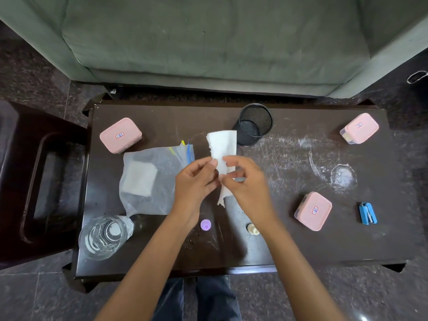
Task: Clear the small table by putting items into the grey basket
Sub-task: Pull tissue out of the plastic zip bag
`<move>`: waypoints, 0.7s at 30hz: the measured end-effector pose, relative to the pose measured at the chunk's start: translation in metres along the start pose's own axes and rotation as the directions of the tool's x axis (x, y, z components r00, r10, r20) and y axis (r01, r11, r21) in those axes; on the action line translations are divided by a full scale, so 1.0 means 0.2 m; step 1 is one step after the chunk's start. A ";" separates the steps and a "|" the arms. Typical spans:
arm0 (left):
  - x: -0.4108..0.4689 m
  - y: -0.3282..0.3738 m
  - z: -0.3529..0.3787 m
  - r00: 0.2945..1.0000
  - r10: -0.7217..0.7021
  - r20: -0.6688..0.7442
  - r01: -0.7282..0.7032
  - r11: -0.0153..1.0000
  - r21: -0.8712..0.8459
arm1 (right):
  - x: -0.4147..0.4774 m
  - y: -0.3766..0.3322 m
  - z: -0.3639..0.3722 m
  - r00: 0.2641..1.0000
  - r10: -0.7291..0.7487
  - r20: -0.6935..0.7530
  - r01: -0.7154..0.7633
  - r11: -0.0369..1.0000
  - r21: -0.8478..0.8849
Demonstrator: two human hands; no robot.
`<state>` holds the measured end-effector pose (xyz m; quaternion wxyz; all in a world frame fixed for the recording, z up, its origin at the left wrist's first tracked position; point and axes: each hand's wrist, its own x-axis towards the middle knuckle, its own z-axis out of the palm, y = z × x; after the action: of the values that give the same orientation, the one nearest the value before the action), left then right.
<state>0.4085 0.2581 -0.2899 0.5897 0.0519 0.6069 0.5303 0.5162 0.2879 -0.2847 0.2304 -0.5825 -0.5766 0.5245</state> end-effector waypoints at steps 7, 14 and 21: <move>0.02 0.05 -0.05 0.992 0.026 0.121 -0.053 0.972 0.229 | 0.03 -0.02 0.03 0.991 0.029 -0.129 -0.022 0.998 0.054; 0.02 0.06 -0.06 0.989 0.056 0.134 -0.090 0.960 0.264 | 0.03 -0.04 0.07 0.980 0.178 -0.088 -0.156 0.965 0.212; 0.02 0.03 -0.04 0.985 0.141 0.104 -0.165 0.945 0.281 | 0.02 -0.04 0.01 0.940 0.341 0.025 -0.313 0.830 0.462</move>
<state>0.3978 0.2587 -0.2910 0.5574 0.2062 0.6470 0.4777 0.5098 0.2934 -0.2799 0.2850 -0.6165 -0.3209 0.6601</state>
